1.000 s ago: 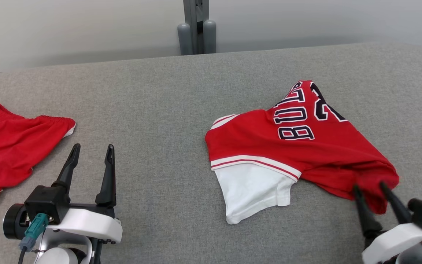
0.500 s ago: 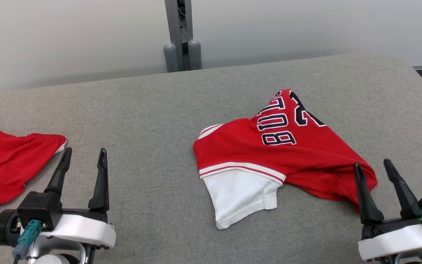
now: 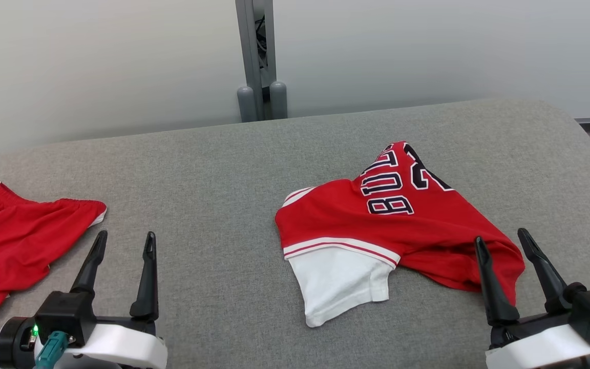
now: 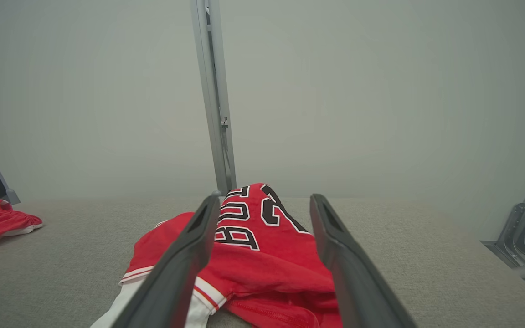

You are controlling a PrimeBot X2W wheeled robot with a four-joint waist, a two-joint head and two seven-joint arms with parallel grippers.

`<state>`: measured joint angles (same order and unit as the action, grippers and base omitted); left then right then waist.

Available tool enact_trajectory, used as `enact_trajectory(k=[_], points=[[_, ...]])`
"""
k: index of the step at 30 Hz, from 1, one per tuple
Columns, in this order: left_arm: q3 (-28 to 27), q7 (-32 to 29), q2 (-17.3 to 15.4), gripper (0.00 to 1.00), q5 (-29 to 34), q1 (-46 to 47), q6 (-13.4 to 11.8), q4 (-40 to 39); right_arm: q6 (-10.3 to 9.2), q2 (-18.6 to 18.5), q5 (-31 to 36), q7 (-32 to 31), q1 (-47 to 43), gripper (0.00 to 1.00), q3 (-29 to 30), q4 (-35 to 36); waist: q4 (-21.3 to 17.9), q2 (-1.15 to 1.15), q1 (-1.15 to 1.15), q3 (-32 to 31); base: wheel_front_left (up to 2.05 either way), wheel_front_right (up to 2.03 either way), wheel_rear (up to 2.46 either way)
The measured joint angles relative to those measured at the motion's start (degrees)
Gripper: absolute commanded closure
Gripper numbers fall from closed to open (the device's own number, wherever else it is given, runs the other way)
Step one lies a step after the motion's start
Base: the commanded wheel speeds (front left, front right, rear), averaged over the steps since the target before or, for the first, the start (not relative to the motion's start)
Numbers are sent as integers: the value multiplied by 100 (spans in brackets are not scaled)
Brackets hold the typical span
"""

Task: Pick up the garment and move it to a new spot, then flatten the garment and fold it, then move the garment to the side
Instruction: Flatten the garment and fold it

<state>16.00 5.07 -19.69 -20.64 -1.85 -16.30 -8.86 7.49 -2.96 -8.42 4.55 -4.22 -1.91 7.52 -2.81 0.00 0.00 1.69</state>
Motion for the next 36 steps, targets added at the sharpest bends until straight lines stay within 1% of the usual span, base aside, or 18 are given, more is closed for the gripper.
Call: enact_trajectory(k=[10,27,31,34,36], points=[[8,-33,-11,0,-8,-38,-65,-74,0,18,-48,-33,-81,0,-7,29,27,0,0,-27,0,0,0],[48,-38,-18,0,-56,-43,-91,-108,0,22,-175,-14,-70,0,54,-56,78,0,0,12,0,0,0],[57,-26,-19,0,-57,-30,-92,-129,0,29,-229,26,-23,0,269,-133,91,0,0,49,0,0,0],[58,-24,-20,0,-65,-23,-93,-147,0,32,-271,63,41,0,617,-370,97,0,0,97,0,0,0],[60,-5,-20,0,-65,-15,-93,-156,0,33,-310,78,77,0,913,-658,100,0,0,137,0,0,0]])
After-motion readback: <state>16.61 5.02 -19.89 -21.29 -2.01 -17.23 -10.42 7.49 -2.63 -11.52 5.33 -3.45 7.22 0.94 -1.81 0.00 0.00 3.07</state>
